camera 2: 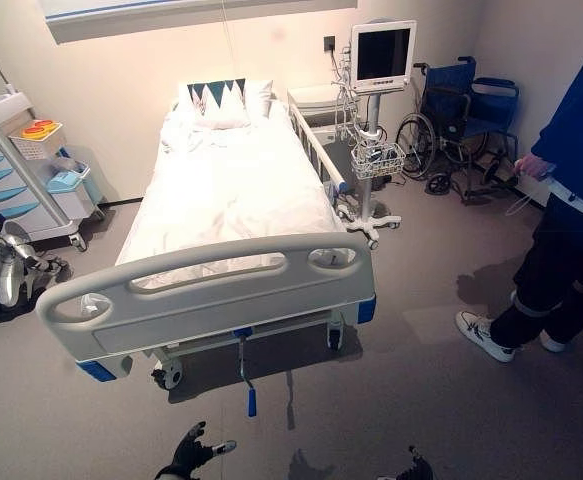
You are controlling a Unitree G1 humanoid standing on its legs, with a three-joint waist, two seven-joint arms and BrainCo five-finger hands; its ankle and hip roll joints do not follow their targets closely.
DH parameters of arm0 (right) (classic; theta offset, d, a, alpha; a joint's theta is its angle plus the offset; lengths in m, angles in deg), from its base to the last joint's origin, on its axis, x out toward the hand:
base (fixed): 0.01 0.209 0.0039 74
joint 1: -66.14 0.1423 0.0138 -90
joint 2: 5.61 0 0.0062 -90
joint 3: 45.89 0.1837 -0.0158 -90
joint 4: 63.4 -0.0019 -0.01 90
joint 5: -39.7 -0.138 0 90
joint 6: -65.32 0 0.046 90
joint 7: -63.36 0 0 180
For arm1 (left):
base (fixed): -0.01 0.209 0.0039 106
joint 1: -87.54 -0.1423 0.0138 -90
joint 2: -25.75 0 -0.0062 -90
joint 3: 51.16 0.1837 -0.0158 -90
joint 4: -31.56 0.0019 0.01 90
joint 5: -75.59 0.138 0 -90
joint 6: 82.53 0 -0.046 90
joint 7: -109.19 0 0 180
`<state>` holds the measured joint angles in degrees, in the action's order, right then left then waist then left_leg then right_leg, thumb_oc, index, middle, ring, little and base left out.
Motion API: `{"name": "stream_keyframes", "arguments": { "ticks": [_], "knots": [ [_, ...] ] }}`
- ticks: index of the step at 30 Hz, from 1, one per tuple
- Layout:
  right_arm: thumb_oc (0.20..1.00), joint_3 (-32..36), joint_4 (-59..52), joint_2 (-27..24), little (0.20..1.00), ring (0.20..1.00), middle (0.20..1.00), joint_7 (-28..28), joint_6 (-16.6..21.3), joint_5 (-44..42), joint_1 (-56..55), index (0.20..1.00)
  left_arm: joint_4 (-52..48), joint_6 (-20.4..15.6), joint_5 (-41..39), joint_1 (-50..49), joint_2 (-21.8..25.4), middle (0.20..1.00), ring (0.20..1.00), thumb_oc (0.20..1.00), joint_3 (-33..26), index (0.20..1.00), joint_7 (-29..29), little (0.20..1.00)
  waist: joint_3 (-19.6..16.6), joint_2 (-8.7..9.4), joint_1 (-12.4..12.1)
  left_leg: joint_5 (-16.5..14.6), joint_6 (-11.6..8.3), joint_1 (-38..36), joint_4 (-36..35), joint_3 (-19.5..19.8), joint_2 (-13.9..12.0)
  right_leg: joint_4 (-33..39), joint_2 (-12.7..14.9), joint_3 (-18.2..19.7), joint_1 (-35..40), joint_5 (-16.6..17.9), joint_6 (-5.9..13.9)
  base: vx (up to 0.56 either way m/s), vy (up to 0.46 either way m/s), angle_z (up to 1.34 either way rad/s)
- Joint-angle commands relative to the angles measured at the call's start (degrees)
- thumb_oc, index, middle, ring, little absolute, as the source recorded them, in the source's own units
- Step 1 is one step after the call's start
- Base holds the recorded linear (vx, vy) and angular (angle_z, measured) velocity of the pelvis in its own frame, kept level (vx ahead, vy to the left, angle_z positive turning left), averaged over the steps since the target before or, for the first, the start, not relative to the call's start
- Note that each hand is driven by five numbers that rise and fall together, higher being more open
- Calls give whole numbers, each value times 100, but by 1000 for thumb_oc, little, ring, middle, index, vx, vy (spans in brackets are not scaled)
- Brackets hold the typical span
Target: Raise the hospital bed
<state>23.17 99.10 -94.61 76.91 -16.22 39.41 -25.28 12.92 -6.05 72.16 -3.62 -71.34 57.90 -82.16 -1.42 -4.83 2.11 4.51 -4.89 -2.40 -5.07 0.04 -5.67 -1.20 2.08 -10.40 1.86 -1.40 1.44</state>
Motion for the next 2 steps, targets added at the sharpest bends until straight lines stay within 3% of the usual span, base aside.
{"name": "stream_keyframes", "arguments": {
  "ticks": [1, 2],
  "knots": [
    [1000, 119, 374, 171, 1000, 1000, 1000, -103, -12, -298, 502, 1000, 330, 115, 73, 383, -4, 1000, 1000, 1000, -75, 1000, 320, 1000, 108, 399, -92, -268, 358, -300, 249, -52, 523, -286, 326, 300, 8, 292, 466, 0, 0, 0],
    [1000, 119, 375, 168, 1000, 1000, 1000, -104, -12, -299, 505, 1000, 335, 114, 74, 388, -8, 1000, 1000, 1000, -76, 1000, 320, 1000, 111, 397, -94, -270, 358, -302, 249, -54, 522, -288, 325, 303, 8, 290, 466, 0, 0, 0]
  ]
}}
